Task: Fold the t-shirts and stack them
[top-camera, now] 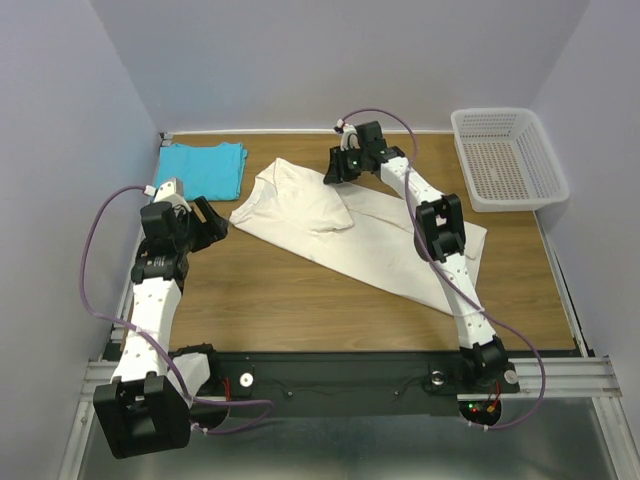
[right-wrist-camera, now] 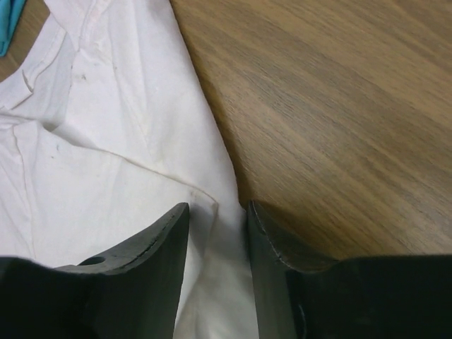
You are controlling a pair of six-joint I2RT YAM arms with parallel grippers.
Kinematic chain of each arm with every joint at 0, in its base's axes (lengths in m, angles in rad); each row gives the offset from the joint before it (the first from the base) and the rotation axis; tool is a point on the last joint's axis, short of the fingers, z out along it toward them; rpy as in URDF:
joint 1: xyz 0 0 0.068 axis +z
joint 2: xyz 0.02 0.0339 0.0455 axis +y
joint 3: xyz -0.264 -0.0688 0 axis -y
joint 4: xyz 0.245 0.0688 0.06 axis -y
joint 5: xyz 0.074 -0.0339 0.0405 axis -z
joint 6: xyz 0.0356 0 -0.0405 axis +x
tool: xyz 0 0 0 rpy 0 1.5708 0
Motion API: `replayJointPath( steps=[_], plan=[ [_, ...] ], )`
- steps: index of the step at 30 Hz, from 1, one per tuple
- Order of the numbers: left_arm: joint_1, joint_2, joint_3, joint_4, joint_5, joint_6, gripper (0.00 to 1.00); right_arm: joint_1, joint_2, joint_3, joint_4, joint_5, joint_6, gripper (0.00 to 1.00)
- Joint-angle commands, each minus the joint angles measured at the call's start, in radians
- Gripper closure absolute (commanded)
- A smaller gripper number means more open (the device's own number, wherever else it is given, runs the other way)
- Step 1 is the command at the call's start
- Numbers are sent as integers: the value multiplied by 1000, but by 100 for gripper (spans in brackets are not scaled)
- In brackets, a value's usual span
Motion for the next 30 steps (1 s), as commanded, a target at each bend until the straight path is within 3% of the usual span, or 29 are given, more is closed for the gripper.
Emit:
replayJointPath(
  steps=[1, 3, 8, 10, 19, 28, 29, 30],
  plan=[
    [2, -9, -6, 34, 6, -6, 20, -2, 6, 9, 42, 25, 10, 62],
    [2, -13, -5, 33, 5, -6, 20, -7, 9, 14, 42, 36, 14, 66],
    [2, -15, -9, 28, 7, -9, 20, -27, 15, 34, 42, 53, 47, 95],
    [1, -16, -11, 27, 7, -11, 20, -35, 15, 39, 43, 62, 57, 99],
    [2, -4, -13, 45, 24, -26, 20, -124, -29, -6, 59, 185, 111, 99],
    [1, 91, -32, 145, 157, -77, 20, -180, -64, -50, 66, 298, 154, 99],
    [-5, 106, -34, 168, 185, -89, 20, -182, -71, -61, 63, 286, 146, 91],
    [-10, 140, -34, 195, 193, -95, 21, -183, -93, -69, 63, 262, 136, 70]
  ],
)
